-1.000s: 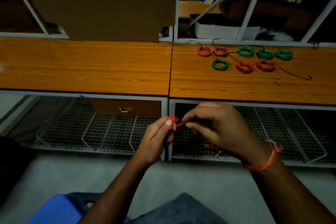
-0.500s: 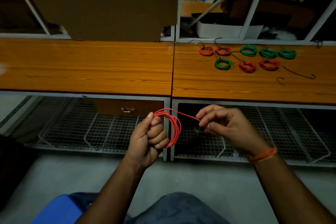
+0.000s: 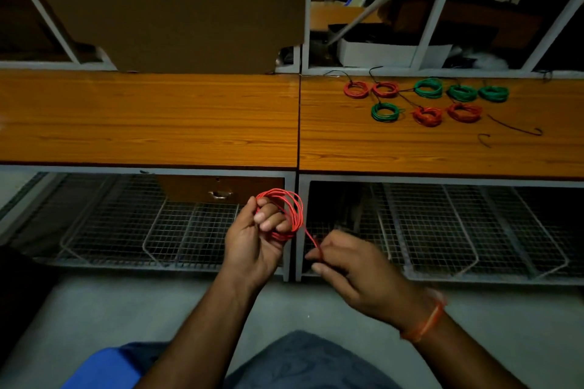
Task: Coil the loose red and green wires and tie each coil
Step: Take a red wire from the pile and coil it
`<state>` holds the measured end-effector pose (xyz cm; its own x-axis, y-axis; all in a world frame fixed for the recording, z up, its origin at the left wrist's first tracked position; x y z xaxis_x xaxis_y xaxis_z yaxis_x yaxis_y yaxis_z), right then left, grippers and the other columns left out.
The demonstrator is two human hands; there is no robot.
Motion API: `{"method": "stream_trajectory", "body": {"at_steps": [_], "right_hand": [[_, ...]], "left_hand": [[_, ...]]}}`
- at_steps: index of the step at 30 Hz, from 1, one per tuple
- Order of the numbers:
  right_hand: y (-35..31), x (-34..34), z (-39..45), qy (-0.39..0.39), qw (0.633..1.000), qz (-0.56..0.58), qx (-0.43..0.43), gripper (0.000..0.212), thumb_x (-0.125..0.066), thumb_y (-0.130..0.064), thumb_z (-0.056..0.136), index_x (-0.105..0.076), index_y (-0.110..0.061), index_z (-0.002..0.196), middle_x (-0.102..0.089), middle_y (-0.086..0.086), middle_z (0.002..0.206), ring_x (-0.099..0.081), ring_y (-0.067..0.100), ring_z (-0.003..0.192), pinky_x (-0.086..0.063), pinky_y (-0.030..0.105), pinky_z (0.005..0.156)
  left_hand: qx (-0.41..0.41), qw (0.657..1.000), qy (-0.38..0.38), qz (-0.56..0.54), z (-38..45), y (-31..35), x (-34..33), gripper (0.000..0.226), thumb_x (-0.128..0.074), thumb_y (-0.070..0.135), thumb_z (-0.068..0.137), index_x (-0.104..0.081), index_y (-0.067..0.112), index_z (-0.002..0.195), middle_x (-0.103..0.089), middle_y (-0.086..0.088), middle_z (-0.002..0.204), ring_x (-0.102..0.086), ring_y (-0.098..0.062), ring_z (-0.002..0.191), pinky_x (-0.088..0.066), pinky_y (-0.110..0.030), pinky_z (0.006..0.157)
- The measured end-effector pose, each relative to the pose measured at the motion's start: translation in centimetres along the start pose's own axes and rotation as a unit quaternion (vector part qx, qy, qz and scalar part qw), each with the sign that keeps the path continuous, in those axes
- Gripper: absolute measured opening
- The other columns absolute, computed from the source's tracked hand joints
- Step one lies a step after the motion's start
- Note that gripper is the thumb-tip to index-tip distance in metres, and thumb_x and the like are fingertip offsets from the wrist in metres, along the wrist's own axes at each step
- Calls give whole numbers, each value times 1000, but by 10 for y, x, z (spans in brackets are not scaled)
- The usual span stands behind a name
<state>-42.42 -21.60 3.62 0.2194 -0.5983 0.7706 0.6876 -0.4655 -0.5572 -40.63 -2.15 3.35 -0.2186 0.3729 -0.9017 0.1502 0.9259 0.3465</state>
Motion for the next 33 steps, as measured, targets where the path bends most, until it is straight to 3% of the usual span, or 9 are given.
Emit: {"method": "stream_trajectory", "body": {"at_steps": [2,5,9,12,15,20,25,33], "right_hand": [[-7,-15,2,63,998,-26,-3,24,-56,-28,103,-68,-8,96,-54,2,105,-56,17,94,-50,34,79],[-20,-26,9,134,991,-25,-6,26,-51,-24,105,-68,-3,108,-56,7,119,-59,22,99,-51,37,84],[-32,-32,17,221,973,-66,-10,30,-56,-12,101,-66,-2,127,-67,10,107,-64,21,95,-52,31,84],[-36,-31,17,281,956,-87,-20,25,-60,-15,101,-68,-1,120,-71,9,101,-67,20,90,-55,30,82],[-41,-31,20,269,952,-143,-7,11,-65,-8,98,-72,-2,101,-66,10,87,-63,26,77,-53,38,71],[-48,-29,25,260,946,-192,-6,11,-66,-12,96,-74,-5,93,-67,9,84,-61,28,74,-51,40,66],[-50,-32,31,252,939,-229,-40,17,-62,-15,96,-69,-8,83,-57,7,74,-52,26,66,-46,40,57],[-61,-34,44,275,943,-167,-90,24,-56,-25,99,-71,-12,85,-63,5,77,-59,22,67,-51,37,58]], "left_hand": [[-21,999,9,31,1,0,-2,34,-31,33,109,-51,18,87,-50,6,63,-51,-7,54,-49,-22,58],[-51,996,29,62,0,-3,-7,33,-33,31,109,-54,14,90,-68,-4,69,-70,-15,64,-60,-27,63],[-105,983,8,148,-1,-2,-11,29,-31,27,111,-51,10,100,-74,-16,81,-76,-28,81,-63,-37,78],[-132,972,-3,195,-3,-6,-17,29,-27,25,112,-48,8,102,-74,-23,87,-75,-33,88,-60,-41,84],[-134,968,-2,212,-3,-6,-22,31,-25,26,112,-47,7,102,-74,-26,96,-74,-37,95,-59,-42,89],[-91,984,17,154,-1,-5,-25,32,-26,30,112,-47,6,108,-72,-27,113,-72,-38,107,-56,-41,95],[-69,989,1,132,0,-5,-25,31,-23,30,112,-46,8,111,-65,-28,129,-65,-38,121,-46,-46,110],[-77,983,-24,163,1,-10,-17,38,-27,29,111,-41,0,132,-65,-24,132,-62,-33,126,-38,-49,117]]}}
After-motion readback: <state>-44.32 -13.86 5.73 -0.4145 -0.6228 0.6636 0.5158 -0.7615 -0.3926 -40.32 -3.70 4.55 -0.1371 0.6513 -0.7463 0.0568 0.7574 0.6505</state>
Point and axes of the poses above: each hand's wrist, its own z-axis towards the middle knuckle, its own x-axis out of the back of the hand, y = z × x, the point moved 1 cm from there along z, towards the middle knuckle
